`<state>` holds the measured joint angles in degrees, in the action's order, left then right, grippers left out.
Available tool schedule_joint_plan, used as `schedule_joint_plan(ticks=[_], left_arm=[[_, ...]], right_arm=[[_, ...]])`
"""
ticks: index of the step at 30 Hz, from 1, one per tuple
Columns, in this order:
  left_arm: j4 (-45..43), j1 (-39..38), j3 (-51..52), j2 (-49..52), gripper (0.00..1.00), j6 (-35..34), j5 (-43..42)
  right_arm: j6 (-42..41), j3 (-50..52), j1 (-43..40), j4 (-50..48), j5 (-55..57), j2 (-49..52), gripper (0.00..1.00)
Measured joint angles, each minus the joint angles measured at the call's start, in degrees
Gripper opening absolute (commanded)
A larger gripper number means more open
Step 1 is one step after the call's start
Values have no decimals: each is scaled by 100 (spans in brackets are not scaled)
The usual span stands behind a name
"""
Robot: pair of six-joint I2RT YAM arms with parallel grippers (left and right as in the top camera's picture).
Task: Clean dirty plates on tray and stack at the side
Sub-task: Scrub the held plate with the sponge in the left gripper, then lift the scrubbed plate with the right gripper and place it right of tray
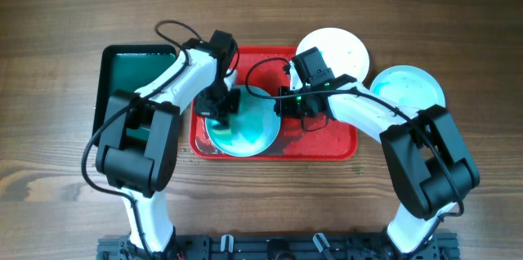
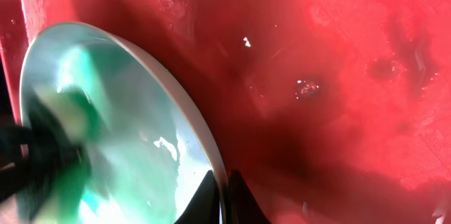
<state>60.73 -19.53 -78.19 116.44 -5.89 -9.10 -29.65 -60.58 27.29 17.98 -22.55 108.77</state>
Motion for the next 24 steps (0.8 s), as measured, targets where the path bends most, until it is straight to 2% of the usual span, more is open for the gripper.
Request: schedule_joint_plan(ticks=[1,4,7,9,11,13,14,18,19,20,21,24], left_arm=[[120,-7,66,37,4,479,-619],[-225,-26,166,114,4,1051,-1602],[-1082,-33,212,131,4,1075,-1989],[-1777,-35,232,133,4,848,-2037],[-2603,-92,216,133,4,114,-1606],[-2632,-160,103,129,4,-509,-1054],[-2448,-199,-87,131,4,-863,-372],[-1329,-166,-817,127,4,-1235,1178],[-944,-142,-1082,114,4,-1270,1392],[-533,-90,-1399,31,4,-1298,1593],[-407,-50,-1510,-33,4,-1316,1661],[-157,127,-1596,-240,4,-1338,1768]], right_arm=[[2,0,0,0,2,0,5],[0,0,-2,0,4,0,4],[-4,0,-22,-15,28,0,4],[-9,0,-37,-39,50,0,4],[-24,0,-39,-63,59,0,4],[-28,0,-37,-90,74,0,4],[-28,0,-37,-92,74,0,4],[-44,0,-37,-83,74,0,4],[-90,0,-37,-66,90,0,6],[-127,0,-37,-66,109,0,13],[-197,0,-33,-44,140,0,15],[-531,2,-26,74,330,0,17]])
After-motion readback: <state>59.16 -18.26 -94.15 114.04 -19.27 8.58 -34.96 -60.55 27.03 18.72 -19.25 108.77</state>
